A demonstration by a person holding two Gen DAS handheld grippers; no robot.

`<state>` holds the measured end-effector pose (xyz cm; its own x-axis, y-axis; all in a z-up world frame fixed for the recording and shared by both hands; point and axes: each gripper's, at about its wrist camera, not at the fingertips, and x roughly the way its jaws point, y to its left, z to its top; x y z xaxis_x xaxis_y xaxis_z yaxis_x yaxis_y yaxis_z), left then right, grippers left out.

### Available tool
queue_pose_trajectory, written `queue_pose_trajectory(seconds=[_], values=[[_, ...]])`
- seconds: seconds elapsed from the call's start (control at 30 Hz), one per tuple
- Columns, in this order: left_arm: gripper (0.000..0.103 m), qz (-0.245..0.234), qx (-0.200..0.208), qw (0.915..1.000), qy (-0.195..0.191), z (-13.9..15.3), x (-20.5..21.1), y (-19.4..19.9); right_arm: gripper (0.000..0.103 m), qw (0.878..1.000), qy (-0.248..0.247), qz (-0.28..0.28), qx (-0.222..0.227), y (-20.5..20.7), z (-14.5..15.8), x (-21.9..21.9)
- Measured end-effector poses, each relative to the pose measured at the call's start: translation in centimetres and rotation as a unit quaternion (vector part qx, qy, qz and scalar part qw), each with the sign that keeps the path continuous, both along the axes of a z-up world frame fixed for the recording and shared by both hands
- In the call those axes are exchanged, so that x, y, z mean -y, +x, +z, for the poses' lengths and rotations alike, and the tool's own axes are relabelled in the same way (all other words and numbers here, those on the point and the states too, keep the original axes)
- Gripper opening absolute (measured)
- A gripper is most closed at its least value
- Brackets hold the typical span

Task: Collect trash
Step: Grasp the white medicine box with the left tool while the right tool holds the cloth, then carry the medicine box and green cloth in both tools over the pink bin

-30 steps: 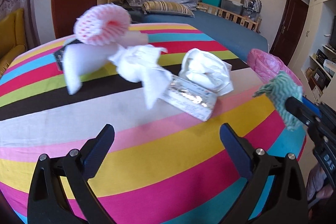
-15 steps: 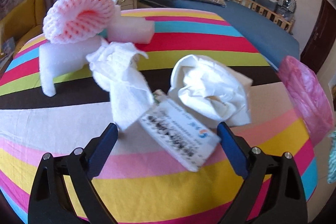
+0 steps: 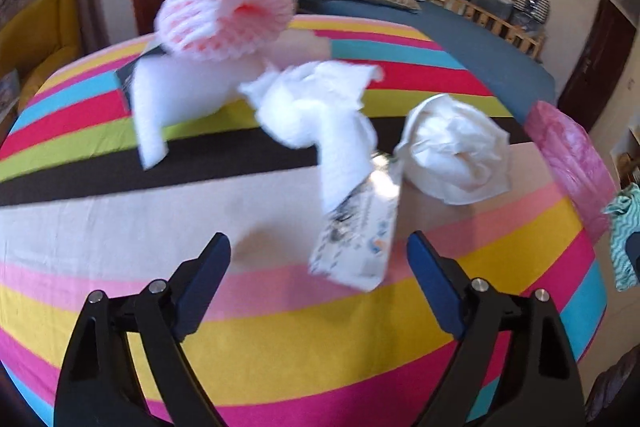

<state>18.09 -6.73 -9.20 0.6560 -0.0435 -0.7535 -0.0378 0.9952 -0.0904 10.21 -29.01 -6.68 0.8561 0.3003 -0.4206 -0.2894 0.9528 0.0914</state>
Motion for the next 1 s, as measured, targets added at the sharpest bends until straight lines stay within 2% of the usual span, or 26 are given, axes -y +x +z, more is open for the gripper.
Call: queue_pose_trajectory(seconds=[0.03, 0.07, 0.1, 0.13, 0.2, 0.27, 0.43, 0.63, 0.83, 1.0], values=[[0.076, -0.014, 0.001, 0.9999, 0.006, 0.0, 0.5, 0.3, 0.019, 1.000, -0.004, 0.001, 0.001, -0.1, 0.1, -0.2], [0.064, -0.027, -0.005, 0.9996, 0.007, -0.2, 0.9, 0.9, 0.019, 1.000, -0.007, 0.001, 0.002, -0.2, 0.2, -0.3], [0.062, -0.031, -0.004, 0.9994, 0.013, -0.2, 1.2, 0.9, 0.019, 1.000, -0.008, 0.001, 0.002, -0.3, 0.2, -0.3], [0.046, -0.040, 0.001, 0.9991, 0.015, -0.2, 1.4, 0.8, 0.019, 1.000, -0.008, 0.001, 0.002, -0.4, 0.3, -0.2], [0.034, -0.055, 0.002, 0.9983, 0.018, -0.2, 1.7, 0.6, 0.019, 1.000, -0.009, 0.000, 0.002, -0.4, 0.3, -0.1], [0.033, -0.069, 0.006, 0.9975, 0.011, -0.1, 1.7, -0.3, 0.019, 1.000, -0.008, 0.001, 0.000, -0.5, 0.2, -0.1], [0.033, -0.096, 0.032, 0.9946, 0.023, 0.4, 2.5, -3.2, 0.019, 1.000, -0.011, 0.009, -0.002, -1.0, 0.0, -0.8], [0.033, -0.124, 0.094, 0.9876, 0.023, 2.2, 3.4, -6.5, 0.019, 1.000, -0.012, 0.012, 0.000, -1.4, 0.0, -1.1], [0.033, -0.128, 0.138, 0.9821, 0.013, 3.7, 3.7, -7.5, 0.019, 1.000, -0.015, 0.013, 0.002, -1.7, 0.0, -1.2], [0.034, -0.146, 0.174, 0.9737, 0.006, 4.7, 4.6, -8.7, 0.019, 1.000, -0.013, 0.009, 0.003, -1.8, 0.0, -1.3]])
